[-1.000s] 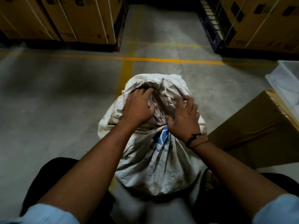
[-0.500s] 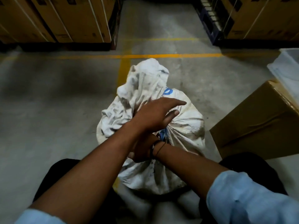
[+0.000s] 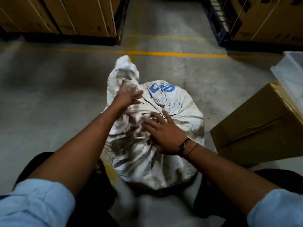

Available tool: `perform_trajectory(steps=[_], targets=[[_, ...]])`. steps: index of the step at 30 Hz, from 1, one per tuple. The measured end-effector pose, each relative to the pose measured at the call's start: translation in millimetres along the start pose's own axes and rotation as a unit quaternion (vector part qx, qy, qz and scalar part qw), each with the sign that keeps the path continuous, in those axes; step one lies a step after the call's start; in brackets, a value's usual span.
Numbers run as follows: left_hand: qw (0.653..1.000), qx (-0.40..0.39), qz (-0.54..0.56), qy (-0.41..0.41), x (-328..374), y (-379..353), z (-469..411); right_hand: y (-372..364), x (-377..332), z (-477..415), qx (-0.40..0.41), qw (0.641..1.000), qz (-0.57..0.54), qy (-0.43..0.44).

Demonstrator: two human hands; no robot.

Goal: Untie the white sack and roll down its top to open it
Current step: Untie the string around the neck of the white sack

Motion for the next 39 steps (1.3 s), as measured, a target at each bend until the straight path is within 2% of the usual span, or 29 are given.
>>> perform_trajectory(steps=[2,4,6,7,10,13,16,18,22,25,27,29,30,31,34,37,39], targets=[[0.997,-0.009,0.058,0.052,-17.1,6.0,4.2,1.2,31.8,11.5,0.009,0.996,-0.037,-0.086],[0.997,-0.009,0.036,0.072,-33.6,9.3,5.5,-3.3,66.4,21.3,0.020,0.977,-0.123,-0.171],[0.993,0.008,-0.104,0.062,-38.4,11.8,5.5,-10.7,87.0,25.6,0.014,0.953,-0.206,-0.220],[0.972,0.019,-0.227,0.051,-32.8,9.9,11.1,-14.3,89.3,26.0,0.007,0.946,-0.227,-0.229],[0.849,0.036,-0.527,-0.022,-16.9,-13.9,27.7,-18.1,77.5,20.7,-0.008,0.940,-0.254,-0.229],[0.718,0.057,-0.688,-0.087,-2.6,-50.7,54.8,-20.6,72.0,16.9,-0.019,0.946,-0.239,-0.217],[0.658,0.063,-0.702,-0.266,28.3,-97.7,78.6,-23.0,79.7,11.9,-0.049,0.947,-0.227,-0.220],[0.632,0.059,-0.691,-0.344,36.2,-115.6,88.2,-27.8,82.9,8.7,-0.083,0.942,-0.213,-0.247],[0.645,0.064,-0.699,-0.303,32.3,-108.5,85.8,-24.2,87.4,-4.4,-0.085,0.949,-0.096,-0.287],[0.684,0.062,-0.614,-0.390,62.5,-113.6,91.1,-21.9,95.6,-17.5,-0.082,0.936,-0.099,-0.329],[0.712,0.047,-0.540,-0.447,84.9,-115.8,96.7,-29.1,120.9,-13.7,-0.064,0.894,-0.150,-0.417],[0.725,0.048,-0.494,-0.478,96.4,-109.6,101.1,-52.1,151.9,-0.6,-0.048,0.808,-0.257,-0.528],[0.726,0.051,-0.489,-0.481,96.9,-106.1,101.0,-73.8,168.6,2.7,-0.055,0.775,-0.298,-0.554],[0.725,0.048,-0.494,-0.477,93.8,-103.2,98.4,-93.8,181.5,0.3,-0.069,0.761,-0.330,-0.553],[0.716,-0.009,-0.531,-0.453,65.2,-106.1,83.1,-108.8,188.0,-2.8,-0.109,0.755,-0.372,-0.528],[0.680,-0.083,-0.613,-0.394,14.2,-102.8,56.5,-93.7,179.6,14.4,-0.050,0.738,-0.348,-0.576],[0.688,-0.123,-0.630,-0.338,-6.8,-99.0,43.5,-91.0,172.1,18.3,-0.026,0.748,-0.328,-0.576]])
Point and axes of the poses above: each hand's wrist, its own z-axis away from the middle knuckle, its own y-axis out of the back of the hand, x = y × z, the point moved 10 cm from there along -z, towards the middle knuckle, and after that the axes turned 1 degree about x, right-handed, at the moved point
